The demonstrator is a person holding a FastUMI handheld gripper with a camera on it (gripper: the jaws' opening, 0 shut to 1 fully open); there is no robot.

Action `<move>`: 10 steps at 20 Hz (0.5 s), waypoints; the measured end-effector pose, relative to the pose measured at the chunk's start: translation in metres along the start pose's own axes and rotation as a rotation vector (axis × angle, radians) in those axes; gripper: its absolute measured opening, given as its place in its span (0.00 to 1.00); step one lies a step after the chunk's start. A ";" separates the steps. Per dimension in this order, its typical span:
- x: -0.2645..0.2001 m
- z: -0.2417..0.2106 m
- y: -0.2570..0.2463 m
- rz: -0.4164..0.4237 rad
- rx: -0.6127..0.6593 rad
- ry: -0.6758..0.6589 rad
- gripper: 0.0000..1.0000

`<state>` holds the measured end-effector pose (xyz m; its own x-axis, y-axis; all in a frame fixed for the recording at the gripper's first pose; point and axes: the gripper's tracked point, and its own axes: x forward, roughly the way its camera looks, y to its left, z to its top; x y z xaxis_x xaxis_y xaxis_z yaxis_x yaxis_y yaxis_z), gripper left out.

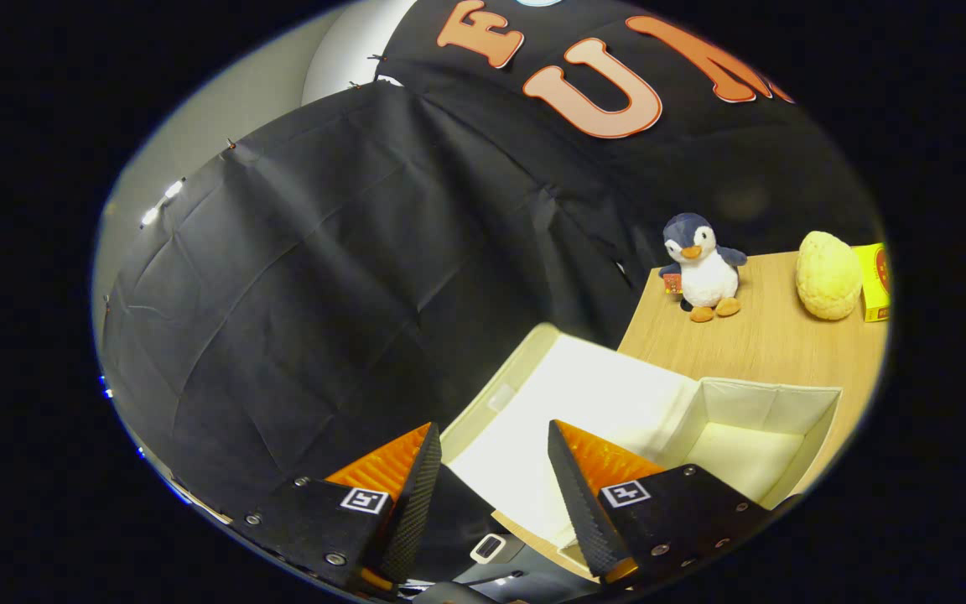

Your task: Open the storage box then place both shoes into the box .Put the left shoe in first, then the right shoe, with the right side of both shoes facing outward in a uniform manner.

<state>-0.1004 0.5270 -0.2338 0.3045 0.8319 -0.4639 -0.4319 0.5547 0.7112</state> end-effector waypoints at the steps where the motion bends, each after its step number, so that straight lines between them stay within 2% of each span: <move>1: -0.007 0.001 -0.009 -0.029 -0.029 -0.019 0.82; 3: -0.023 -0.003 -0.042 -0.120 -0.059 -0.057 0.87; 10: -0.099 -0.016 -0.145 -0.379 -0.046 -0.108 0.93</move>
<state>-0.0816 0.3642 -0.2998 0.5364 0.5626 -0.6291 -0.3085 0.8245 0.4744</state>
